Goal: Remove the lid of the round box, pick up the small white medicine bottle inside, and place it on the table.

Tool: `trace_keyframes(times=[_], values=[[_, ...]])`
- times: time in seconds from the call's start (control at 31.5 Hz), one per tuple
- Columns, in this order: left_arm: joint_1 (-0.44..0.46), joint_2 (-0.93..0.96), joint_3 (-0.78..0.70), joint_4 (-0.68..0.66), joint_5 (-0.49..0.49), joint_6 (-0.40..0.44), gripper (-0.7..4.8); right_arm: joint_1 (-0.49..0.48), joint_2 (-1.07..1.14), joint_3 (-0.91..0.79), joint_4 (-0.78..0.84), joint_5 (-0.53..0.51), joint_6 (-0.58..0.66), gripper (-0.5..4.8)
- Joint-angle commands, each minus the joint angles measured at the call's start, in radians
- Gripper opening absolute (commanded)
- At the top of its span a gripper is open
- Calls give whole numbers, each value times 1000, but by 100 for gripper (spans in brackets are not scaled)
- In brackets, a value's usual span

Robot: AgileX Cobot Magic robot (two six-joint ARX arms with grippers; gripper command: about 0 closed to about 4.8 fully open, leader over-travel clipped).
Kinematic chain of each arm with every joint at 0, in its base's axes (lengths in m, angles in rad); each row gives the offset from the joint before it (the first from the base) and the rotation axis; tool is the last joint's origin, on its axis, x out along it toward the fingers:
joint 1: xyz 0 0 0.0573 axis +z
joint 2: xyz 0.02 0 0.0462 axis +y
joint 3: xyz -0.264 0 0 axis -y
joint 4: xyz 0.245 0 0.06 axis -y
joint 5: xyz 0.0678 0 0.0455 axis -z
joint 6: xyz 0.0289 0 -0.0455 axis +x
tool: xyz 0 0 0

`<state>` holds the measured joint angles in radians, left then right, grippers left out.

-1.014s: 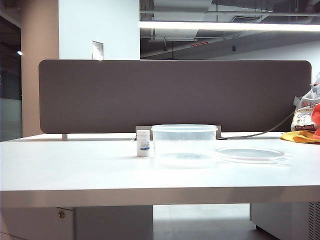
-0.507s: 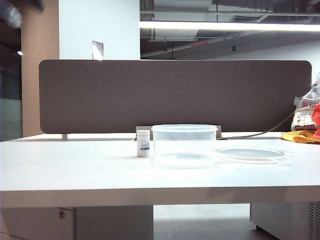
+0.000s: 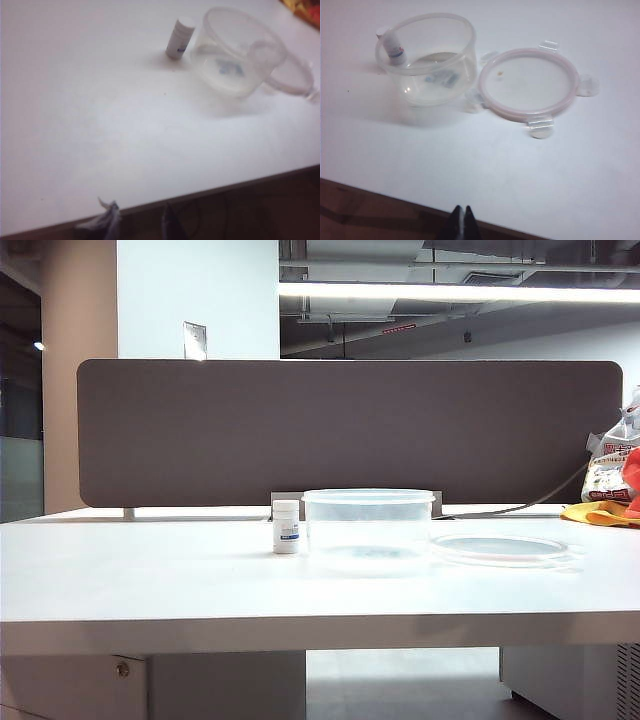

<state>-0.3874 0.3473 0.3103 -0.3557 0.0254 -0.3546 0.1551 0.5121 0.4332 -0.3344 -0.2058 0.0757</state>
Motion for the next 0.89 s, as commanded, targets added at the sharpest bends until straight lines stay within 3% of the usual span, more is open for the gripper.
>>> trace_keyframes(times=[0.03,0.25,0.29,0.35,0.38,0.51,0.7,0.79,0.89], values=[[0,0,4,13,2,-19,115,1,-1,5,9,-6,6,-1],[0,0,4,13,0,-17,115,1,-1,5,10,-6,6,-1],[0,-1,3,13,-3,6,115,1,-1,5,10,-5,6,-1],[16,-15,3,20,-92,167,115,1,-1,5,9,-6,6,-1],[33,-26,-4,32,-136,202,115,1,-1,5,10,-6,6,-1],[146,-98,-91,168,-211,231,115,1,-1,5,10,-1,6,-1],[355,-233,-286,406,-60,248,115,1,-1,5,10,11,6,-1],[420,-274,-303,374,31,318,115,1,-1,5,10,4,6,-1],[443,-321,-303,341,43,372,115,1,-1,5,10,5,6,-1]])
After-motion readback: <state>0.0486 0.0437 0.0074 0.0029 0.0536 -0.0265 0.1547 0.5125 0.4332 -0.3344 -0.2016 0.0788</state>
